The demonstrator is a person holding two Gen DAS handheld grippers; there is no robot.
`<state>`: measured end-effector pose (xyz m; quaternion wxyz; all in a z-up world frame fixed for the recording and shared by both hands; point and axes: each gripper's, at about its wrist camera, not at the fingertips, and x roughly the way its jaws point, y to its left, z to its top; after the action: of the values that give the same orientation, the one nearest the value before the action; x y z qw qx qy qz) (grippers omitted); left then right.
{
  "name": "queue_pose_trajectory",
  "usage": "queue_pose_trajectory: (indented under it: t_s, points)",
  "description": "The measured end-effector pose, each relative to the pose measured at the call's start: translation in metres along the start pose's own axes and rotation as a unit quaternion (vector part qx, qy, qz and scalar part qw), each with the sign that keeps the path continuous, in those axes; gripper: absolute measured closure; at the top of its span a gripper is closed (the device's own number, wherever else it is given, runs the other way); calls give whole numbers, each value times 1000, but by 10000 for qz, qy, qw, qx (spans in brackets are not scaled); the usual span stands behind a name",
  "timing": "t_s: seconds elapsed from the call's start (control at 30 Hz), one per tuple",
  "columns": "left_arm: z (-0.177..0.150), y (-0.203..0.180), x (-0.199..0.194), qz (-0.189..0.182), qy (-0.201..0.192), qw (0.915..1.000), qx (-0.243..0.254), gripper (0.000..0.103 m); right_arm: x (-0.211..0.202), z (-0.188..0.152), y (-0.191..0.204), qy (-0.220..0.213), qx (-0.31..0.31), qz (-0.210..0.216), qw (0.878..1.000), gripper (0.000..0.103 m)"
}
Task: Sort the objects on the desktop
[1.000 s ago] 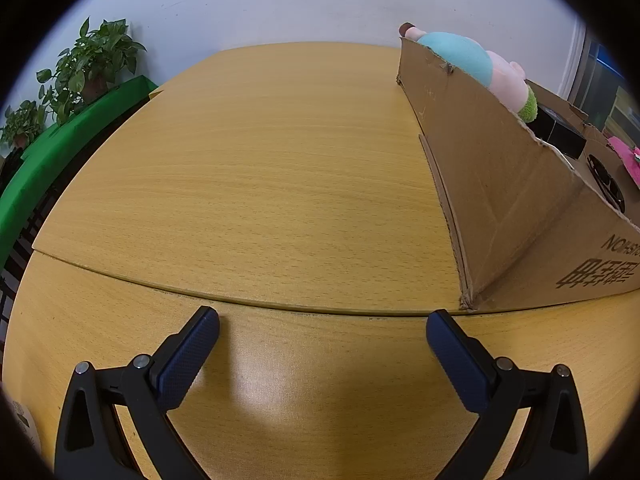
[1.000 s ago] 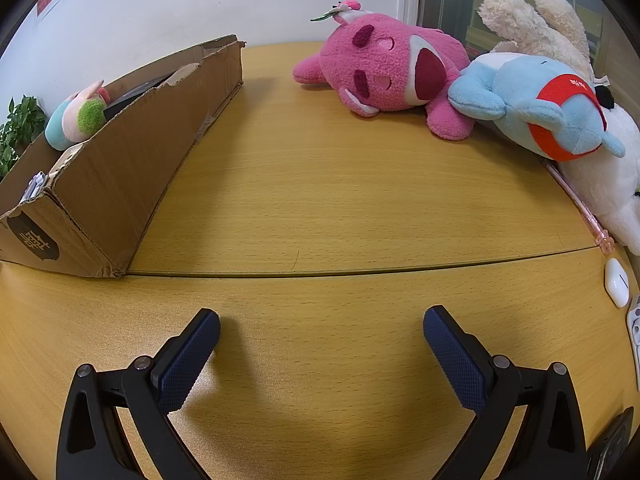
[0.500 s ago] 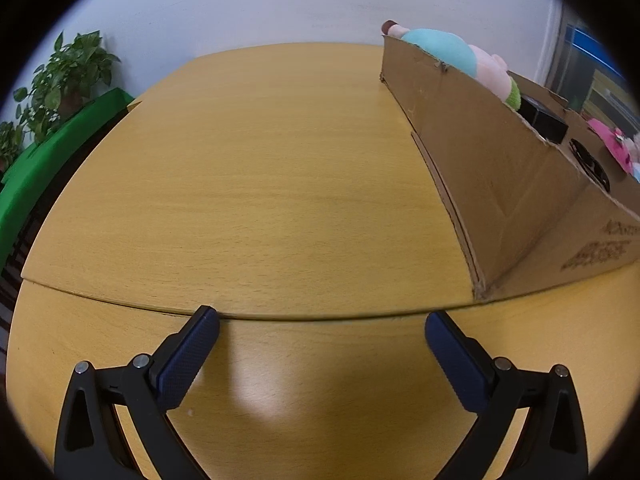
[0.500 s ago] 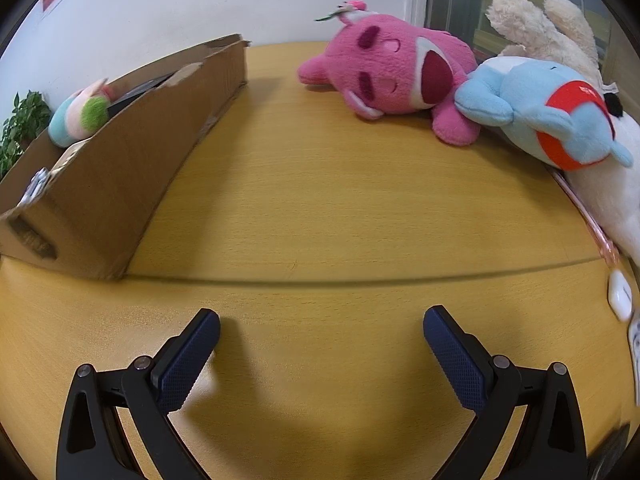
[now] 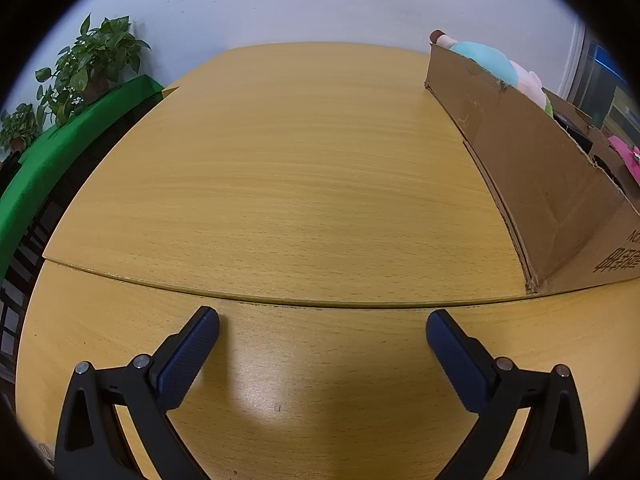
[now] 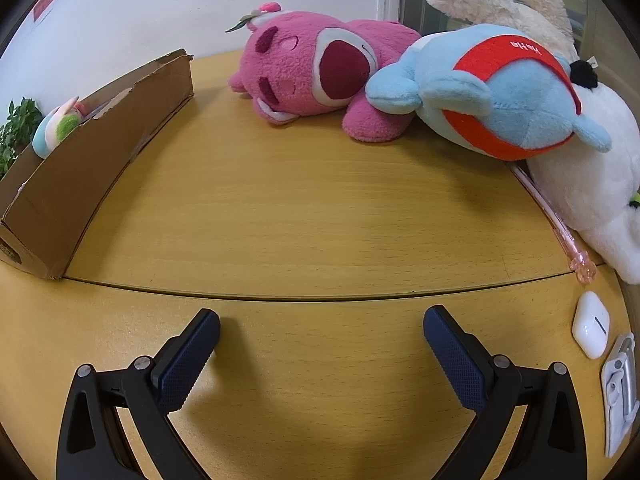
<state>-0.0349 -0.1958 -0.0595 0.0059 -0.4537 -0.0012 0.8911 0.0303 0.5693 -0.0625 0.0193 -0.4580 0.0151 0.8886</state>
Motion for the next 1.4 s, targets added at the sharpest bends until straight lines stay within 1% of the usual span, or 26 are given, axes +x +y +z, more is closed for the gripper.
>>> queue_pose_trajectory:
  t_s: [0.9,1.0,1.4]
  points:
    - [0,2,1,12,-7,10000,-11,0,1,-1,-2,-3,-6,17,10000,0]
    - [0,2,1,14,-11,10000,-12,0,-3,-5,-6,-6,-4,25,10000,0]
    - [3,4,2,19,-11,10000,-20,0,-4,-2,-6,-3,-8,22,10000,0]
